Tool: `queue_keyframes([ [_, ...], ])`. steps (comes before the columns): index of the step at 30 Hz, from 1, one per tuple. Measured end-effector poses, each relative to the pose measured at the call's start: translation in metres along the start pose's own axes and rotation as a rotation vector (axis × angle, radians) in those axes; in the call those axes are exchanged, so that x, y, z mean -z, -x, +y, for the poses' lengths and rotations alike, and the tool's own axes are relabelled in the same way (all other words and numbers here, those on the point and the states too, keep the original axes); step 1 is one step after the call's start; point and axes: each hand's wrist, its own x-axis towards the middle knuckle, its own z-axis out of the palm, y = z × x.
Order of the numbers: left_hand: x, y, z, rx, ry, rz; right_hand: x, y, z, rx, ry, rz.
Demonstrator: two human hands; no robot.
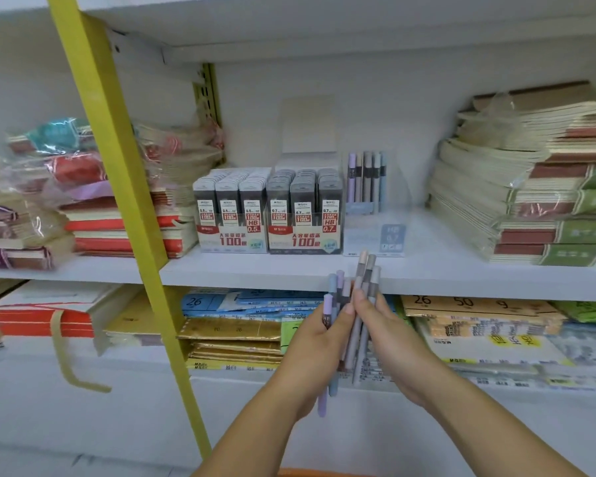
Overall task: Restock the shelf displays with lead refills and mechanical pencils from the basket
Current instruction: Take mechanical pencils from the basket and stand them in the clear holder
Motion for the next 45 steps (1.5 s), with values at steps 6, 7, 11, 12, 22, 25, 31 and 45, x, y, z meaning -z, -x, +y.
queue_keyframes([
  [6,0.01,0.003,0.005,0.048,0.006,-0.144,0.005,0.004,-0.014,0.072,0.183,0.009],
  [7,0.01,0.004,0.005,0.055,0.006,-0.161,0.006,0.004,-0.013,0.076,0.188,0.001],
  [11,0.011,0.008,0.006,0.048,-0.063,-0.152,0.01,0.006,-0.013,0.091,0.204,-0.042],
  [12,0.013,0.008,0.007,0.042,-0.077,-0.148,0.014,0.005,-0.014,0.113,0.202,-0.036],
  [22,0.024,0.003,0.04,0.055,-0.141,-0.143,0.046,0.001,-0.056,0.12,-0.038,0.059],
  [25,0.033,-0.016,0.065,-0.011,-0.111,-0.044,0.064,-0.011,-0.1,0.313,-0.007,0.201],
  [31,0.047,-0.057,0.114,-0.144,-0.097,0.054,0.092,-0.051,-0.175,0.686,0.224,0.381],
  [45,0.052,-0.096,0.12,-0.129,-0.16,0.105,0.092,-0.147,-0.143,0.633,0.764,0.275],
])
